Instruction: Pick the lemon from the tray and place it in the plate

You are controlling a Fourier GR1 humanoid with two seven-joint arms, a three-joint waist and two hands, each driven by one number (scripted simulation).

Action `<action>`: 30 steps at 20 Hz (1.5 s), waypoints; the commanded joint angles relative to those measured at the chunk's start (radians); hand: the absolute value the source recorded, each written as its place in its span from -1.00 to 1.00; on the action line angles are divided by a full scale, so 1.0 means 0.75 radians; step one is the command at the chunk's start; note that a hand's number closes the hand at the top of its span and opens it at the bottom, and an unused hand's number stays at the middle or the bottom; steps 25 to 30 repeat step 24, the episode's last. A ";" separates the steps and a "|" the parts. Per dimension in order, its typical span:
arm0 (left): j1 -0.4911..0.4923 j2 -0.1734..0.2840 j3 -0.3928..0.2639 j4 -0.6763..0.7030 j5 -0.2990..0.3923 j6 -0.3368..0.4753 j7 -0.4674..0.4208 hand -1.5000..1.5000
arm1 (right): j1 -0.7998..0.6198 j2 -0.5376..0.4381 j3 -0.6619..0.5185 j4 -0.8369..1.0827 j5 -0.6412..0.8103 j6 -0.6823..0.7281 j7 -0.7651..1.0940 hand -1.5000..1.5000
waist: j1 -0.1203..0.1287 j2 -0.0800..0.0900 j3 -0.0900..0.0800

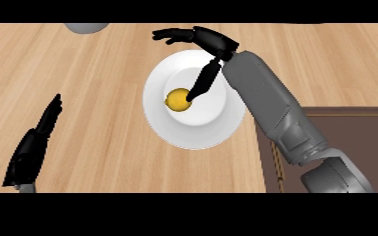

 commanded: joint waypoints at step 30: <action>-0.119 -0.045 -0.077 -0.001 -0.041 -0.014 -0.002 0.00 | -0.069 -0.513 -0.329 0.260 -0.247 0.357 -0.137 -1.00 | 0.141 0.076 0.007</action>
